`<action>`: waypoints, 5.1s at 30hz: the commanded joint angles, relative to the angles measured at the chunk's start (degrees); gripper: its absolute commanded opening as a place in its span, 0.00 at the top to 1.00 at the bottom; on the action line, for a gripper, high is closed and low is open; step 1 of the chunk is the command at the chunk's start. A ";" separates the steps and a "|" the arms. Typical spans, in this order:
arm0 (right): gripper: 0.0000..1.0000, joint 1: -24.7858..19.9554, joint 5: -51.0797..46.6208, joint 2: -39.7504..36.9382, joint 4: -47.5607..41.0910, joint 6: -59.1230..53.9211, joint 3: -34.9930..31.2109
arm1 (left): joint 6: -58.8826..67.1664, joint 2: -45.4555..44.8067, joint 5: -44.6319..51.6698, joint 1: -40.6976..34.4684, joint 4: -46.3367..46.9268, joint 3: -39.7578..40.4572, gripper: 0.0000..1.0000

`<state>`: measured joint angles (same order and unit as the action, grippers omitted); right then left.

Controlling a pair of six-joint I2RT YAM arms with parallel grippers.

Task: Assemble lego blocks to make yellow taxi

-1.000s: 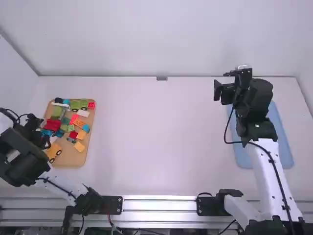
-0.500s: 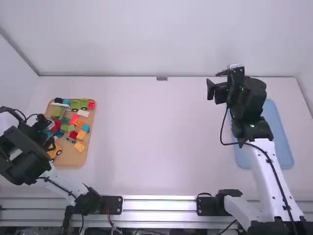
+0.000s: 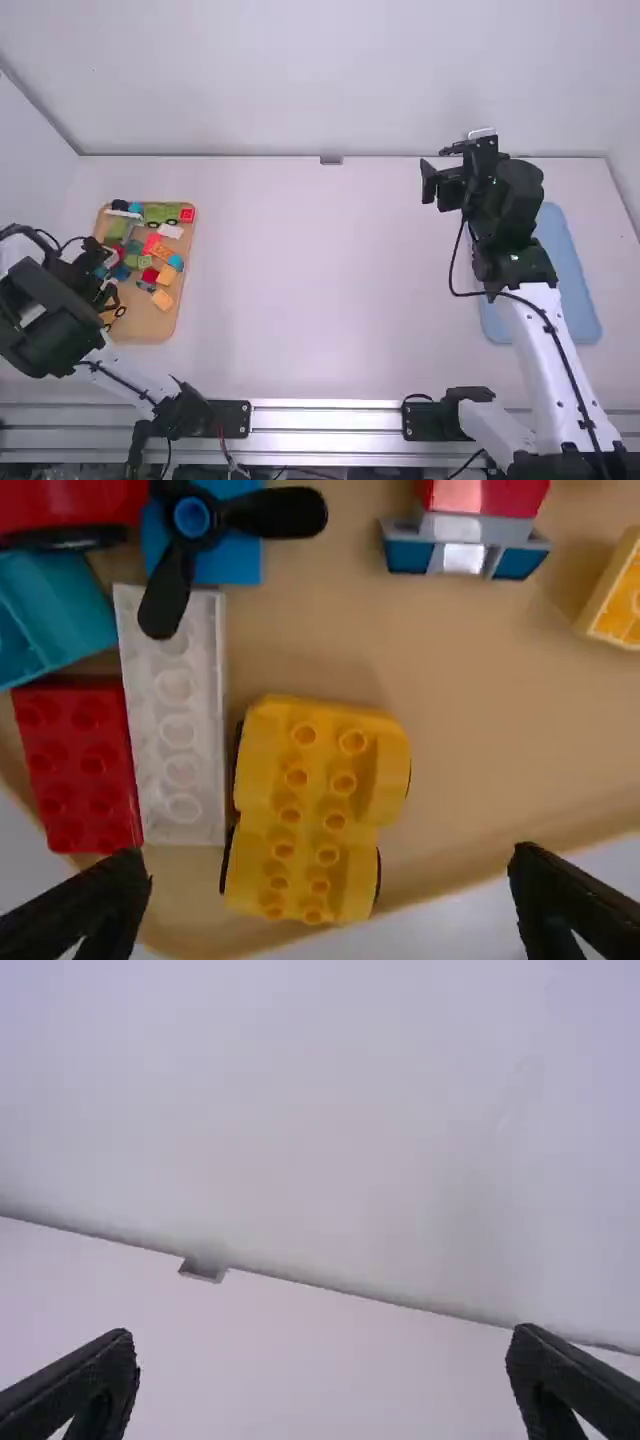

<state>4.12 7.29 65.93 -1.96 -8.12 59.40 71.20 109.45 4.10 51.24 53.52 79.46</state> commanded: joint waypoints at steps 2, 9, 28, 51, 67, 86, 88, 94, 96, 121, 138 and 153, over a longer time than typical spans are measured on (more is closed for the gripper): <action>0.02 0.02 -0.04 0.61 0.09 0.15 1.60 | 2.71 0.28 0.66 -1.09 -1.14 -2.75 0.10; 0.02 0.00 -0.02 1.31 0.26 0.17 1.60 | 1.77 0.28 -6.43 -3.30 -8.70 -7.98 0.06; 0.01 0.00 0.00 4.59 4.13 0.15 1.60 | 3.19 0.28 -3.04 -2.10 -9.73 -10.47 0.07; 0.02 -0.09 -0.02 4.57 4.55 0.15 1.60 | 10.88 0.28 -8.00 -2.14 -14.60 -14.40 0.20; 0.02 -0.04 -0.02 4.59 4.33 0.15 1.60 | 13.25 0.28 -6.73 -2.05 -16.22 -15.61 0.43; 0.02 -0.02 0.00 4.57 4.39 0.17 1.60 | -8.28 0.26 -6.75 -14.64 -2.69 1.81 0.65; 0.02 0.04 0.00 4.57 4.50 0.17 1.60 | -10.60 0.26 -6.49 -17.86 1.62 5.42 0.62; 0.02 -0.04 -0.02 4.57 4.52 0.17 1.60 | -20.02 0.26 -6.54 -29.11 9.20 13.68 0.60; 0.02 0.00 0.02 4.57 4.52 0.17 1.60 | -22.16 0.26 -6.51 -31.91 9.62 14.62 0.61; 0.02 0.04 0.39 4.57 4.15 0.26 1.60 | -25.64 1.73 2.19 -81.88 -3.69 9.22 0.81; 0.02 0.07 0.37 4.59 4.13 0.81 1.60 | -29.49 16.68 -8.04 -89.37 -9.03 9.31 0.81; 0.02 0.07 0.42 4.59 4.13 0.81 1.60 | -34.86 16.65 -6.01 -90.36 -0.48 17.16 0.91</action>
<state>4.12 7.40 70.39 2.15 -7.46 59.40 38.44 125.67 -3.42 -38.50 51.64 94.13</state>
